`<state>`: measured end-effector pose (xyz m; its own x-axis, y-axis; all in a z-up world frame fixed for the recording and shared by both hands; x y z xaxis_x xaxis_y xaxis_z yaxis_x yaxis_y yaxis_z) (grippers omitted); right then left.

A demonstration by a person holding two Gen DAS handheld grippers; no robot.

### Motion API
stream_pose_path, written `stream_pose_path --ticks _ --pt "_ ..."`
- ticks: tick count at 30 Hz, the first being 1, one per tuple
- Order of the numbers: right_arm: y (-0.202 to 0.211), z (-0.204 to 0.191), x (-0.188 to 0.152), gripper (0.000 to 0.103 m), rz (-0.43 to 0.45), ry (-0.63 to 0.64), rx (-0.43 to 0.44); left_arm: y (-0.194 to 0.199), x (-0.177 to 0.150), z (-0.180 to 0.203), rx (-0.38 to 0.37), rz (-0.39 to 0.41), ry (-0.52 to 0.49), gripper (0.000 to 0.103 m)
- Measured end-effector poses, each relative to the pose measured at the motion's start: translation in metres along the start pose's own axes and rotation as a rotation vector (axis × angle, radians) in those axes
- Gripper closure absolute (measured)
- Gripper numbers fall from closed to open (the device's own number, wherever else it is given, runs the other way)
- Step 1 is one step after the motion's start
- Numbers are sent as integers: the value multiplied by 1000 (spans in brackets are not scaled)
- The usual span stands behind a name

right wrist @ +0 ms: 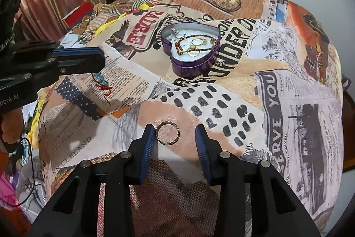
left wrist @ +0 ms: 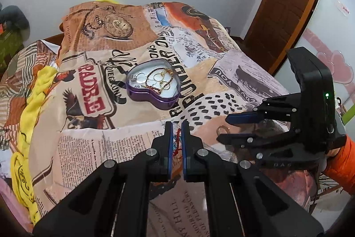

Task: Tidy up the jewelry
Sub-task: 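Carry the bracelet to the tin while the right tool grasps a silver ring, then release the bracelet into the tin while the right tool drops the silver ring in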

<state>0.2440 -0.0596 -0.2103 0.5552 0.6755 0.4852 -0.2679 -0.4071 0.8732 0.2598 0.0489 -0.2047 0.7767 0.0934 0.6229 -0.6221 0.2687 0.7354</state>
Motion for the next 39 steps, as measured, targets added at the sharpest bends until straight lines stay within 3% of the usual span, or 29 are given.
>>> stream_pose_path --ticks 2,10,24,39 --pt "0 -1 0 83 1 3 -2 1 0 -1 0 3 3 98" --pt "9 1 6 83 33 -20 -6 8 7 -1 7 28 0 98" --pt "39 16 52 83 173 -42 -42 15 42 -9 32 97 -7 98" --pt "25 41 88 83 220 -70 -38 -12 86 -23 52 135 -7 98"
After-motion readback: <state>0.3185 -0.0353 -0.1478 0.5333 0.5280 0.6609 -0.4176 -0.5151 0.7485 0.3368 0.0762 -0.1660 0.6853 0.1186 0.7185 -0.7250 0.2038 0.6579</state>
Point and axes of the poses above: each gripper's, at about its wrist camera, not at the fingertips, and y roughly against the way its jaws point, z to its right, x to its top, the point moved 6 cm from there along -y, roughly the way its jaws point, and after that the axes turned 5 degrees about y, right-handed, at the moved point
